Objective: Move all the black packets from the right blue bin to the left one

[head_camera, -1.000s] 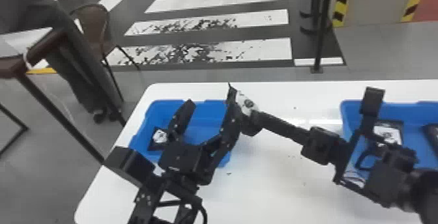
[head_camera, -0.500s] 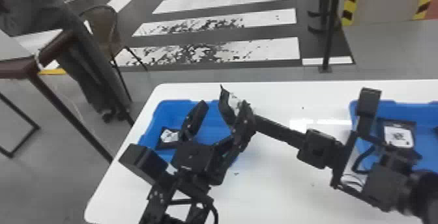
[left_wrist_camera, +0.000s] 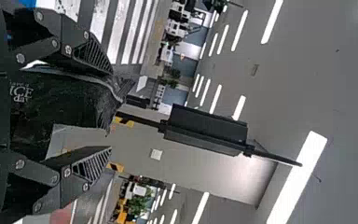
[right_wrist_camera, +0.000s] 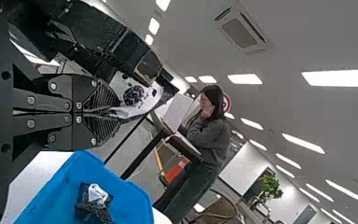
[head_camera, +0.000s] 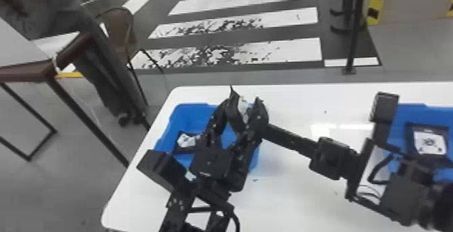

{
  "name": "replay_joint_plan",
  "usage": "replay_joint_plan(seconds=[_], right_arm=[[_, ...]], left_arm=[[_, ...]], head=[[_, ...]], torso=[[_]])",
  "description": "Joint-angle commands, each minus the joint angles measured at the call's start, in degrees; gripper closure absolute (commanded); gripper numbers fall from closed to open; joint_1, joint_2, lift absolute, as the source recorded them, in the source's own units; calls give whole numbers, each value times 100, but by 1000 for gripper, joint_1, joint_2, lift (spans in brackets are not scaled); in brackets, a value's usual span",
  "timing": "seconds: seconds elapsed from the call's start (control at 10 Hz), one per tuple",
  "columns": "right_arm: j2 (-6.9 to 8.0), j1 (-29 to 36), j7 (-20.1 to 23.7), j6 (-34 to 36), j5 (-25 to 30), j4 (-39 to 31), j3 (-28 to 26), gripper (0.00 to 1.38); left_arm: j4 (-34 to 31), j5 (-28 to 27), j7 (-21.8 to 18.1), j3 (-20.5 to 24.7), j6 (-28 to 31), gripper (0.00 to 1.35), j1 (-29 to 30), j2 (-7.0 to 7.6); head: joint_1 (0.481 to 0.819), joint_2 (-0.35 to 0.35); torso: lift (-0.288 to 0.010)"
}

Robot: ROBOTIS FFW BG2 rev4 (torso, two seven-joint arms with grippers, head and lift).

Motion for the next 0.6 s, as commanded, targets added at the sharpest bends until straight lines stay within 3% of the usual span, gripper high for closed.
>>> replay_joint_plan(seconds=[0.0, 0.4, 0.5], right_arm=[[-7, 6, 8, -29, -38, 15, 2, 1142], [2, 20, 8, -325, -175, 113, 2, 1110], [2, 49, 8, -550, -255, 198, 2, 791]], left_arm=[[-138, 43, 12, 115, 367, 1197, 81, -18], [-335, -346, 12, 92, 522, 1197, 39, 17], [-335, -357, 12, 126, 466, 1197, 39, 8]], head=[[695, 329], [695, 330], [695, 325]], torso=[[-140], [-140], [-140]])
